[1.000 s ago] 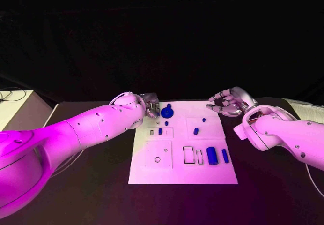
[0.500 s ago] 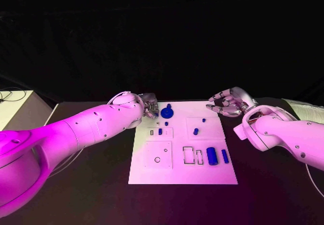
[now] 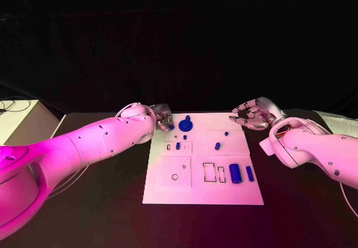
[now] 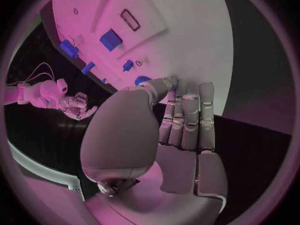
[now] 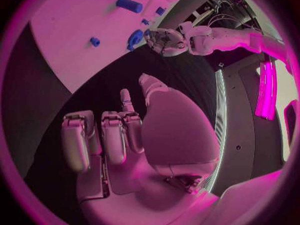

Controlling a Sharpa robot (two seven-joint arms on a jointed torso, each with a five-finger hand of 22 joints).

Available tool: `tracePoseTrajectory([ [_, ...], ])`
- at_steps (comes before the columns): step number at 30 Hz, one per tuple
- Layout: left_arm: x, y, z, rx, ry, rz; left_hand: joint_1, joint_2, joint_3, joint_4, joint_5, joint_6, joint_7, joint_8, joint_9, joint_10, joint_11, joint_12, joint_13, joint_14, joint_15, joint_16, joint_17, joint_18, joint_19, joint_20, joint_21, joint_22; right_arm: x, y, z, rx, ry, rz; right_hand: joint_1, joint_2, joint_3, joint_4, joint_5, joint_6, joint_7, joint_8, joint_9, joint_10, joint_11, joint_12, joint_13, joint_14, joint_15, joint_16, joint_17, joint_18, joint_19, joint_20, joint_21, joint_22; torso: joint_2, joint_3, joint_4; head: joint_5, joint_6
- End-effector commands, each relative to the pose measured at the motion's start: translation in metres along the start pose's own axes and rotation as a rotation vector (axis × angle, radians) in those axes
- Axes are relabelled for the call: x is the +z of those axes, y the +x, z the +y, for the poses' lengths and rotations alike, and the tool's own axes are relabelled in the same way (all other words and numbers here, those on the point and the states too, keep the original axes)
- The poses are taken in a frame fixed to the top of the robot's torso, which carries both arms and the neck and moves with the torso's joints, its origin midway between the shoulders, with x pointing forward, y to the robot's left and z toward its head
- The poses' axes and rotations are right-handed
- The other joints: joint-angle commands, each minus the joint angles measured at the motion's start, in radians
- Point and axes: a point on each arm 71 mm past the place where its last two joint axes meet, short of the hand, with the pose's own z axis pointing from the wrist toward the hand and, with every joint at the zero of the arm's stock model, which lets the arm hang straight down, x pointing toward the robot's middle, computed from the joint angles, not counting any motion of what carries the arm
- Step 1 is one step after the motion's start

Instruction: Assemble the parts on the task board

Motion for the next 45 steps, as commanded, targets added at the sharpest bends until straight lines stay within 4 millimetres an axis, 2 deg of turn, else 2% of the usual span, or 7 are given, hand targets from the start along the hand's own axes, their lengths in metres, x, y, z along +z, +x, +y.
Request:
tracePoseTrajectory([
  [1, -0.002, 0.008, 0.001, -0.041, 0.019, 0.009, -0.011, 0.001, 0.008, -0.011, 0.006, 0.003, 0.006, 0.003, 0.01, 0.015, 0.003, -0.042, -0.026, -0.006, 0.002, -0.015, -0.012, 0.013, -0.001, 0.001, 0.01, 0.008, 0.0, 0.0, 0.001, -0.006, -0.017, 0.004, -0.009, -0.001, 0.006, 0.0, 0.006, -0.008, 0.001, 0.004, 0.002, 0.065, 0.007, -0.003, 0.227, 0.097, 0.006, -0.005, 0.241, 0.002, 0.089, 0.003, -0.006, 0.241, 0.0, 0.0004, -0.0013, 0.002, 0.002],
  [21, -0.011, 0.004, 0.007, -0.176, 0.087, -0.071, -0.035, -0.003, 0.015, -0.025, 0.004, 0.022, 0.008, 0.011, 0.033, 0.084, 0.001, -0.129, -0.027, 0.04, 0.0, -0.006, 0.035, 0.004, 0.035, 0.001, 0.053, 0.06, 0.0, -0.001, 0.0, -0.007, -0.015, 0.002, -0.009, -0.001, 0.006, 0.0, 0.006, -0.008, 0.001, 0.004, 0.002, 0.065, 0.007, -0.003, 0.227, 0.097, 0.006, -0.005, 0.241, 0.002, 0.089, 0.003, -0.006, 0.241, 0.001, 0.0014, -0.0017, 0.005, 0.006],
  [24, -0.012, 0.003, 0.006, -0.189, 0.101, -0.073, -0.063, -0.015, -0.003, -0.01, 0.0, -0.002, 0.011, -0.005, 0.03, 0.082, 0.004, -0.148, -0.026, 0.028, 0.005, -0.016, 0.021, 0.007, 0.014, 0.006, 0.029, 0.034, 0.0, -0.001, 0.0, -0.008, -0.014, 0.002, -0.009, -0.001, 0.006, 0.0, 0.006, -0.008, 0.001, 0.004, 0.002, 0.065, 0.007, -0.003, 0.227, 0.097, 0.006, -0.005, 0.241, 0.002, 0.089, 0.003, -0.006, 0.241, 0.001, 0.0019, -0.0015, 0.006, 0.008],
  [30, -0.012, 0.004, 0.0, -0.206, 0.129, -0.076, -0.162, -0.074, -0.093, 0.06, -0.006, -0.024, 0.023, -0.032, 0.022, 0.07, 0.018, -0.179, -0.021, -0.003, 0.021, -0.03, -0.006, 0.014, -0.017, 0.023, -0.039, -0.027, 0.0, -0.001, 0.0, -0.008, -0.014, 0.003, -0.009, -0.001, 0.006, 0.0, 0.006, -0.008, 0.001, 0.004, 0.002, 0.065, 0.007, -0.003, 0.227, 0.097, 0.006, -0.005, 0.241, 0.002, 0.089, 0.003, -0.006, 0.241, 0.001, 0.0022, -0.0022, 0.006, 0.009],
  [35, -0.012, 0.006, -0.004, -0.2, 0.125, -0.062, -0.159, -0.079, -0.173, 0.091, -0.007, -0.002, 0.008, -0.02, 0.03, 0.09, 0.005, -0.144, 0.012, 0.036, 0.011, 0.023, 0.073, 0.008, 0.031, 0.019, -0.036, -0.012, 0.0, -0.001, 0.0, -0.008, -0.013, 0.004, -0.009, -0.001, 0.006, 0.0, 0.006, -0.008, 0.001, 0.004, 0.002, 0.065, 0.007, -0.003, 0.227, 0.097, 0.006, -0.005, 0.241, 0.002, 0.089, 0.003, -0.006, 0.241, 0.001, 0.0034, -0.0037, 0.007, 0.01],
  [42, -0.012, 0.011, -0.009, -0.155, 0.096, -0.008, -0.127, -0.079, -0.235, 0.102, -0.008, -0.001, 0.001, -0.008, 0.038, 0.074, 0.0, -0.093, 0.055, 0.05, 0.007, 0.057, 0.118, 0.004, 0.051, 0.014, -0.031, 0.0, 0.0, -0.001, -0.001, -0.008, -0.012, 0.004, -0.009, -0.001, 0.006, 0.0, 0.006, -0.008, 0.001, 0.004, 0.002, 0.065, 0.007, -0.003, 0.227, 0.097, 0.006, -0.005, 0.241, 0.002, 0.089, 0.003, -0.006, 0.241, 0.002, 0.0034, -0.0031, 0.005, 0.01],
  [45, -0.012, 0.013, -0.01, -0.133, 0.078, 0.014, -0.095, -0.067, -0.274, 0.117, -0.006, -0.004, -0.008, 0.016, 0.049, 0.036, -0.007, -0.006, 0.116, 0.061, 0.002, 0.083, 0.151, 0.001, 0.068, 0.01, -0.019, 0.019, -0.001, -0.001, -0.001, -0.008, -0.011, 0.004, -0.009, -0.001, 0.006, 0.0, 0.006, -0.008, 0.001, 0.004, 0.002, 0.065, 0.007, -0.003, 0.227, 0.097, 0.006, -0.005, 0.241, 0.002, 0.089, 0.003, -0.006, 0.241, 0.002, 0.0036, -0.0024, 0.005, 0.009],
])
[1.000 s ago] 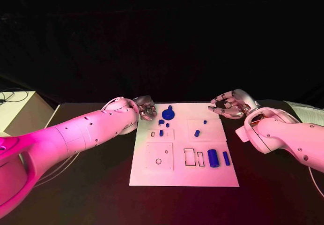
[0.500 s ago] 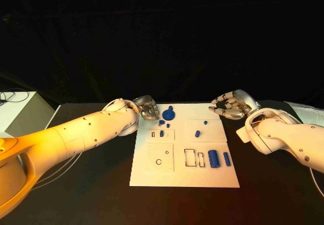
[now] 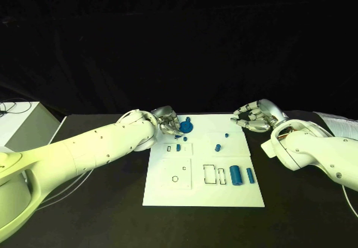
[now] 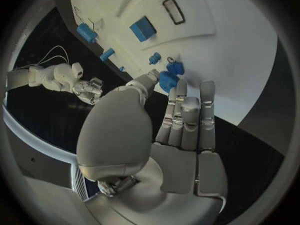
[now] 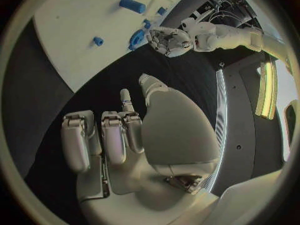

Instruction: Assemble the parts on the task board

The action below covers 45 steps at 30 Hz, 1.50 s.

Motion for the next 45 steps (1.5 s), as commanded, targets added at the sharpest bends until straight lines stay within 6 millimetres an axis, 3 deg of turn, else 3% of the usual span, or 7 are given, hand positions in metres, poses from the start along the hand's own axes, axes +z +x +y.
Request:
tracePoseTrajectory([
  [1, 0.0003, 0.0047, 0.0003, 0.045, -0.04, 0.053, 0.022, 0.004, -0.013, 0.007, -0.002, -0.003, -0.006, 0.012, 0.005, -0.022, -0.002, 0.041, 0.028, 0.006, 0.0, 0.009, 0.012, 0.001, 0.008, -0.001, 0.006, 0.006, -0.0002, 0.0005, 0.001, -0.007, -0.014, 0.007, -0.008, -0.002, 0.006, 0.0, 0.006, -0.008, 0.001, 0.004, 0.002, 0.065, 0.007, -0.003, 0.227, 0.097, 0.006, -0.005, 0.241, 0.002, 0.089, 0.003, -0.006, 0.242, 0.0, 0.0002, 0.0006, -0.001, -0.001],
  [8, 0.001, 0.0076, 0.0004, 0.075, -0.073, 0.08, 0.064, 0.011, -0.025, 0.025, 0.002, -0.028, -0.006, 0.056, 0.021, -0.094, -0.003, 0.165, 0.106, 0.009, -0.001, 0.027, 0.032, -0.001, 0.01, -0.002, 0.011, 0.018, -0.0002, 0.0003, 0.0008, -0.007, -0.013, 0.007, -0.008, -0.002, 0.006, 0.0, 0.006, -0.008, 0.001, 0.004, 0.002, 0.065, 0.007, -0.003, 0.227, 0.097, 0.006, -0.005, 0.241, 0.002, 0.089, 0.003, -0.006, 0.242, 0.0, -0.0014, 0.0005, -0.001, -0.002],
  [16, 0.002, 0.008, -0.0003, 0.084, -0.091, 0.072, 0.072, 0.015, -0.023, 0.032, 0.003, -0.03, -0.007, 0.074, 0.027, -0.107, -0.005, 0.2, 0.123, 0.014, -0.002, 0.033, 0.041, -0.002, 0.017, -0.002, 0.017, 0.027, -0.0001, 0.0004, 0.0009, -0.007, -0.013, 0.007, -0.008, -0.002, 0.006, 0.0, 0.006, -0.008, 0.001, 0.004, 0.002, 0.065, 0.007, -0.003, 0.227, 0.097, 0.006, -0.005, 0.241, 0.002, 0.089, 0.003, -0.006, 0.242, 0.001, -0.0025, 0.001, -0.002, -0.002],
  [32, 0.0051, 0.0123, -0.0021, 0.094, -0.111, 0.1, 0.077, 0.015, -0.02, 0.039, 0.003, -0.036, -0.009, 0.087, 0.031, -0.117, -0.006, 0.224, 0.135, 0.021, -0.003, 0.04, 0.053, -0.003, 0.021, -0.003, 0.021, 0.033, 0.0001, 0.0008, 0.0011, -0.007, -0.014, 0.008, -0.008, -0.002, 0.006, 0.0, 0.006, -0.008, 0.001, 0.004, 0.002, 0.065, 0.007, -0.003, 0.227, 0.097, 0.006, -0.005, 0.241, 0.002, 0.089, 0.003, -0.006, 0.242, 0.0, -0.0001, 0.0008, -0.003, -0.006],
  [45, 0.0072, 0.014, -0.0017, 0.143, -0.129, 0.112, 0.118, 0.014, -0.004, 0.04, 0.002, -0.085, -0.008, 0.124, 0.037, -0.174, -0.007, 0.355, 0.194, 0.03, -0.004, 0.058, 0.08, -0.005, 0.026, -0.005, 0.032, 0.05, 0.0001, 0.001, 0.0013, -0.006, -0.014, 0.009, -0.009, -0.003, 0.009, -0.001, 0.006, -0.007, 0.0, 0.007, 0.002, 0.065, 0.007, -0.003, 0.227, 0.097, 0.006, -0.005, 0.241, 0.001, 0.09, 0.003, -0.005, 0.243, 0.001, 0.0003, -0.0003, -0.002, -0.004],
])
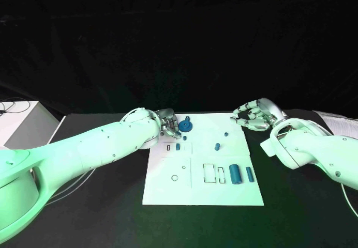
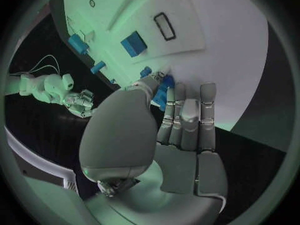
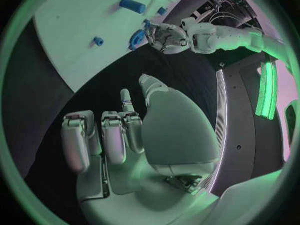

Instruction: Assemble the parts on the task board

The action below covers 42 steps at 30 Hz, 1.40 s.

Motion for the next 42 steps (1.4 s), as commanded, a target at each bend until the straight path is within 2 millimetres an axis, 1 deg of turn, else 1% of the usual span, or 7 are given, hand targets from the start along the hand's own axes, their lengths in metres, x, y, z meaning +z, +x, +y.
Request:
tracePoseTrajectory([
  [1, 0.0007, 0.0064, 0.0031, 0.051, -0.029, 0.034, 0.014, 0.001, 0.012, -0.003, 0.002, -0.007, 0.0, 0.007, -0.002, -0.009, 0.0, 0.017, 0.006, 0.012, -0.001, 0.009, 0.008, -0.005, 0.008, 0.0, 0.008, 0.005, -0.0001, 0.001, 0.0014, -0.006, -0.014, 0.009, -0.009, -0.003, 0.004, 0.0, 0.006, -0.007, 0.0, 0.003, 0.001, 0.065, 0.007, -0.003, 0.227, 0.097, 0.006, -0.005, 0.241, 0.001, 0.09, 0.003, -0.005, 0.242, 0.001, 0.0002, 0.0002, 0.0, 0.001],
  [12, 0.0026, 0.0054, 0.0015, 0.08, -0.047, 0.003, 0.022, -0.003, 0.05, -0.005, 0.003, -0.001, -0.007, 0.083, 0.019, -0.023, -0.008, 0.129, 0.042, 0.063, -0.008, 0.057, 0.095, -0.016, 0.056, -0.005, 0.055, 0.067, -0.0001, 0.0013, 0.0019, -0.006, -0.015, 0.009, -0.009, -0.003, 0.004, 0.0, 0.006, -0.007, 0.0, 0.003, 0.001, 0.065, 0.007, -0.003, 0.227, 0.097, 0.006, -0.005, 0.241, 0.001, 0.09, 0.003, -0.005, 0.242, 0.0, 0.0001, -0.0002, 0.002, 0.002],
  [17, 0.0029, 0.0047, 0.0016, 0.079, -0.051, -0.009, 0.032, 0.01, 0.085, -0.004, 0.006, 0.006, -0.013, 0.101, 0.021, -0.024, -0.014, 0.14, 0.036, 0.07, -0.014, 0.062, 0.104, -0.018, 0.067, -0.01, 0.065, 0.08, -0.0001, 0.0015, 0.0022, -0.005, -0.016, 0.009, -0.009, -0.003, 0.004, 0.0, 0.006, -0.007, 0.0, 0.003, 0.001, 0.065, 0.007, -0.003, 0.227, 0.097, 0.006, -0.005, 0.241, 0.001, 0.09, 0.003, -0.005, 0.242, 0.0, -0.0005, 0.0011, 0.002, 0.004],
  [25, 0.0026, 0.0034, 0.0039, 0.073, -0.055, -0.018, 0.039, 0.009, 0.195, -0.01, 0.004, 0.027, -0.011, 0.075, -0.011, 0.001, -0.016, 0.078, -0.026, 0.056, -0.017, 0.043, 0.072, -0.015, 0.054, -0.016, 0.059, 0.069, -0.0003, 0.0015, 0.0023, -0.005, -0.016, 0.009, -0.009, -0.003, 0.004, 0.0, 0.006, -0.007, 0.0, 0.003, 0.001, 0.065, 0.007, -0.003, 0.227, 0.097, 0.006, -0.005, 0.241, 0.001, 0.09, 0.003, -0.005, 0.242, 0.0, -0.0011, 0.0015, 0.002, 0.006],
  [27, 0.0022, 0.0026, 0.0049, 0.069, -0.055, -0.023, 0.032, 0.002, 0.23, -0.02, 0.003, 0.035, -0.009, 0.057, -0.025, 0.013, -0.016, 0.05, -0.05, 0.052, -0.016, 0.034, 0.061, -0.014, 0.048, -0.017, 0.056, 0.065, -0.0003, 0.0014, 0.0022, -0.005, -0.016, 0.009, -0.009, -0.003, 0.004, 0.0, 0.006, -0.007, 0.0, 0.003, 0.001, 0.065, 0.007, -0.003, 0.227, 0.097, 0.006, -0.005, 0.241, 0.001, 0.09, 0.003, -0.005, 0.242, 0.0, -0.0013, 0.0016, 0.001, 0.006],
  [33, 0.0012, 0.001, 0.0062, 0.054, -0.045, -0.035, 0.021, -0.001, 0.269, -0.042, 0.003, 0.046, -0.006, 0.028, -0.045, 0.028, -0.014, 0.011, -0.082, 0.039, -0.016, 0.016, 0.033, -0.01, 0.032, -0.017, 0.047, 0.051, -0.0004, 0.0012, 0.0021, -0.005, -0.016, 0.008, -0.009, -0.003, 0.004, 0.0, 0.006, -0.007, 0.0, 0.003, 0.001, 0.065, 0.007, -0.003, 0.227, 0.097, 0.006, -0.005, 0.241, 0.001, 0.09, 0.003, -0.005, 0.242, 0.0, -0.0018, 0.0011, 0.002, 0.007],
  [42, 0.0, -0.0009, 0.008, 0.033, -0.026, -0.046, -0.003, 0.021, 0.308, -0.085, 0.002, 0.069, 0.005, -0.032, -0.081, 0.04, -0.003, -0.079, -0.137, -0.018, -0.008, -0.056, -0.072, 0.004, -0.03, -0.013, 0.003, -0.007, -0.0003, 0.001, 0.0018, -0.006, -0.016, 0.008, -0.009, -0.003, 0.004, 0.0, 0.006, -0.007, 0.0, 0.003, 0.001, 0.065, 0.007, -0.003, 0.227, 0.097, 0.006, -0.005, 0.241, 0.001, 0.09, 0.003, -0.005, 0.242, 0.0, -0.0016, 0.002, 0.004, 0.01],
])
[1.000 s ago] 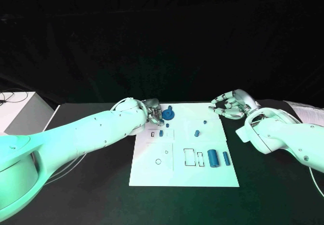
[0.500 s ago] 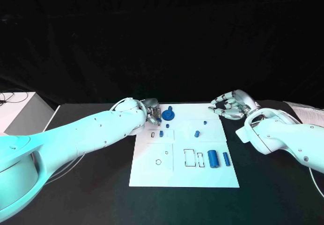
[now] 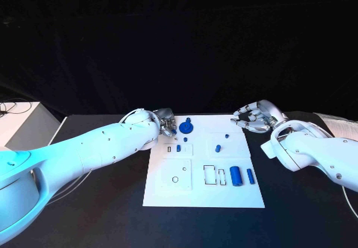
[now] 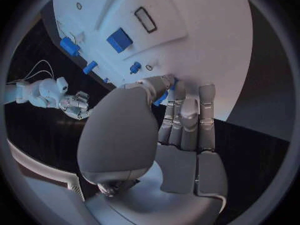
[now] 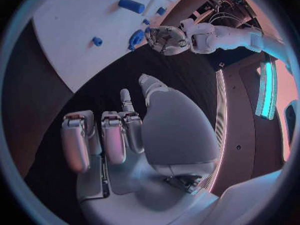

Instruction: Assemble the parts on the task board

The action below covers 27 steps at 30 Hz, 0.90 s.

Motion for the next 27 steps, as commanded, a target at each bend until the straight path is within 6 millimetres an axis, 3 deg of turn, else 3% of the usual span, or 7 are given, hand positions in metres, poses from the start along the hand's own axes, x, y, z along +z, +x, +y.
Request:
tracePoseTrajectory([
  [1, -0.0005, 0.0049, 0.0027, -0.012, 0.001, 0.015, -0.011, 0.011, 0.005, -0.012, 0.0, 0.014, 0.006, -0.018, -0.009, 0.009, 0.002, -0.03, -0.037, -0.016, 0.002, -0.022, -0.029, 0.006, -0.017, 0.002, -0.012, -0.015, -0.0001, 0.0006, 0.0013, -0.006, -0.015, 0.007, -0.009, -0.003, 0.004, -0.001, 0.006, -0.007, 0.0, 0.004, 0.001, 0.065, 0.007, -0.003, 0.227, 0.097, 0.006, -0.005, 0.241, 0.001, 0.09, 0.003, -0.005, 0.242, 0.0, -0.0001, 0.001, 0.001, 0.001],
  [9, -0.0014, 0.0036, 0.0067, -0.023, 0.007, 0.016, -0.027, 0.034, 0.017, -0.031, 0.001, 0.027, 0.013, -0.06, -0.028, 0.022, 0.009, -0.083, -0.063, -0.038, 0.007, -0.062, -0.077, 0.012, -0.044, 0.005, -0.03, -0.039, -0.0003, 0.0, 0.0008, -0.007, -0.014, 0.006, -0.009, -0.003, 0.004, -0.001, 0.006, -0.007, 0.0, 0.004, 0.001, 0.065, 0.007, -0.003, 0.227, 0.097, 0.006, -0.005, 0.241, 0.001, 0.09, 0.003, -0.005, 0.242, 0.0, 0.0002, 0.0, 0.001, 0.003],
  [19, -0.0033, 0.0008, 0.0072, -0.055, 0.048, -0.006, -0.028, 0.052, 0.03, -0.043, 0.002, 0.032, 0.016, -0.081, -0.037, 0.024, 0.014, -0.108, -0.072, -0.05, 0.01, -0.082, -0.096, 0.015, -0.057, 0.008, -0.036, -0.047, -0.0003, -0.0001, 0.0007, -0.007, -0.015, 0.005, -0.009, -0.003, 0.004, -0.001, 0.006, -0.007, 0.0, 0.004, 0.001, 0.065, 0.007, -0.003, 0.227, 0.097, 0.006, -0.005, 0.241, 0.001, 0.09, 0.003, -0.005, 0.242, 0.0, 0.0002, 0.0003, 0.001, 0.004],
  [27, -0.005, -0.0039, 0.0078, -0.09, 0.088, -0.054, -0.029, 0.047, 0.028, -0.05, 0.0, 0.038, 0.016, -0.085, -0.038, 0.028, 0.014, -0.111, -0.073, -0.046, 0.01, -0.08, -0.089, 0.014, -0.055, 0.008, -0.031, -0.041, -0.0004, -0.0004, 0.0003, -0.007, -0.014, 0.004, -0.009, -0.003, 0.004, -0.001, 0.006, -0.007, 0.0, 0.004, 0.001, 0.065, 0.007, -0.003, 0.227, 0.097, 0.006, -0.005, 0.241, 0.001, 0.09, 0.003, -0.005, 0.242, 0.0, 0.0008, 0.0008, 0.002, 0.006],
])
